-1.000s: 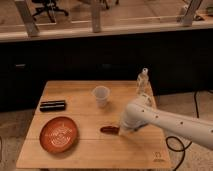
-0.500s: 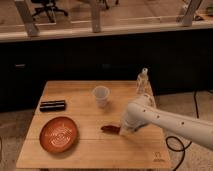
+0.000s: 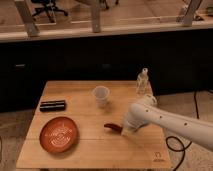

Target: Drag the pepper across the table

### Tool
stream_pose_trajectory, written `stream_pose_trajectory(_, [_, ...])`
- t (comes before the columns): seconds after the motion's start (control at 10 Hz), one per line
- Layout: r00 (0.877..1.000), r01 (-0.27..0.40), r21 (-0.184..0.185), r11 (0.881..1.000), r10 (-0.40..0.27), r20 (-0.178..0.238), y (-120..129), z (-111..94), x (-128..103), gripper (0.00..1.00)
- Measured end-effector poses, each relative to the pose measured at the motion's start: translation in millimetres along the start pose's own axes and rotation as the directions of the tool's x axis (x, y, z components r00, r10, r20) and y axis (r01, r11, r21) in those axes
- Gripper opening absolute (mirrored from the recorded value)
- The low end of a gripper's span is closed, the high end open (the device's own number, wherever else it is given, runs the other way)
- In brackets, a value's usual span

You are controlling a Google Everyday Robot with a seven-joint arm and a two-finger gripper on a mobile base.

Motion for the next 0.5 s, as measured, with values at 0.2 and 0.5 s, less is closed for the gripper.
stream_pose_trajectory(0.2, [1.000, -0.005, 0.000, 1.000, 0.005, -0.002, -1.3, -1.0, 9.0, 0.03])
stream_pose_trajectory(0.5, [1.000, -0.006, 0.000, 1.000, 0.006, -0.002, -1.2, -0.9, 9.7, 0.03])
